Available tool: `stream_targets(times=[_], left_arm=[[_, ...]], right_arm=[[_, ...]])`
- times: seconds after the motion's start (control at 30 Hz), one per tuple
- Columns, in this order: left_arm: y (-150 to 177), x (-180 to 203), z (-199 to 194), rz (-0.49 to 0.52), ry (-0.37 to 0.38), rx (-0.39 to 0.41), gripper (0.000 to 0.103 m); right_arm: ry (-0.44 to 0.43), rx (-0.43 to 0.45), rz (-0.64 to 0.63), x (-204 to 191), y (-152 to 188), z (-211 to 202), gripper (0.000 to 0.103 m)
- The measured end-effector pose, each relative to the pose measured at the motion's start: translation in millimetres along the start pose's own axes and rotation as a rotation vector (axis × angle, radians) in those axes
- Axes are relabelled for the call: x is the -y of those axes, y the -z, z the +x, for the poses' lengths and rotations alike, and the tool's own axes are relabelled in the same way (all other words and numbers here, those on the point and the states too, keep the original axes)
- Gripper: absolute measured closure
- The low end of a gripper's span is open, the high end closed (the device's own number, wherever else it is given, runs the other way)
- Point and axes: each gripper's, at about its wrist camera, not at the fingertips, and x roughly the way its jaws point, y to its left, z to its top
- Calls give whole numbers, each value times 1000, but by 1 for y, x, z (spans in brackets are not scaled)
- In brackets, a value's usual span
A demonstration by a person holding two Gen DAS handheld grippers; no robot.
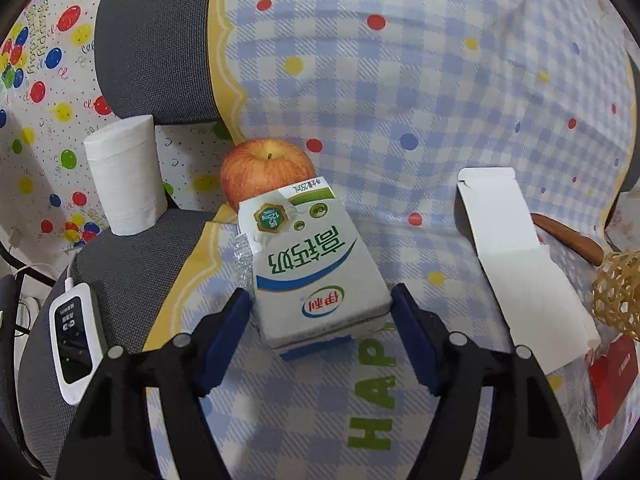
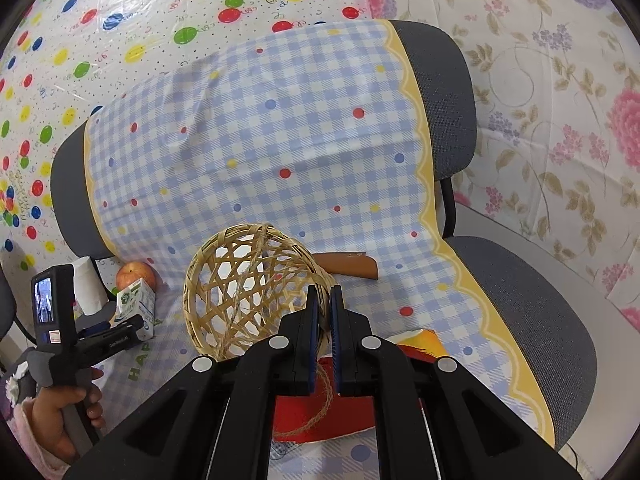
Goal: Collect trash
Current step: 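Grasp the green-labelled milk carton with the left tool and lift it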
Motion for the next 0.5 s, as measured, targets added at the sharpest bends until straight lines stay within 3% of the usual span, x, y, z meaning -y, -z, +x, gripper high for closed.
stream_targets(times=[0.03, 0.07, 0.13, 0.17, 0.27, 0.33, 0.37, 0.4, 0.5], left_arm=[[1, -2, -5, 4, 26, 14, 39], [2, -4, -11, 4, 62, 23, 72], [2, -8, -31, 37, 95, 70, 96], [1, -10, -42, 48, 137, 78, 103], [5, -19, -58, 39, 140, 84, 102], [9, -29, -63, 20, 133, 95, 62], [14, -35, -67, 7, 104, 122, 19], [17, -38, -69, 2, 85, 148, 11], [19, -38, -60, 18, 73, 112, 9]], right_arm=[[-4, 8, -1, 0, -1, -3, 97], [-3, 18, -1, 0, -2, -8, 97], [0, 46, -4, 0, -5, -20, 97], [1, 61, -2, 1, -7, -28, 97], [2, 81, 7, 4, -11, -46, 97], [15, 95, -6, 2, -10, -59, 97], [25, 102, -17, 0, -8, -64, 97], [29, 105, -24, -1, -6, -68, 97], [23, 95, -27, -5, -1, -67, 97]])
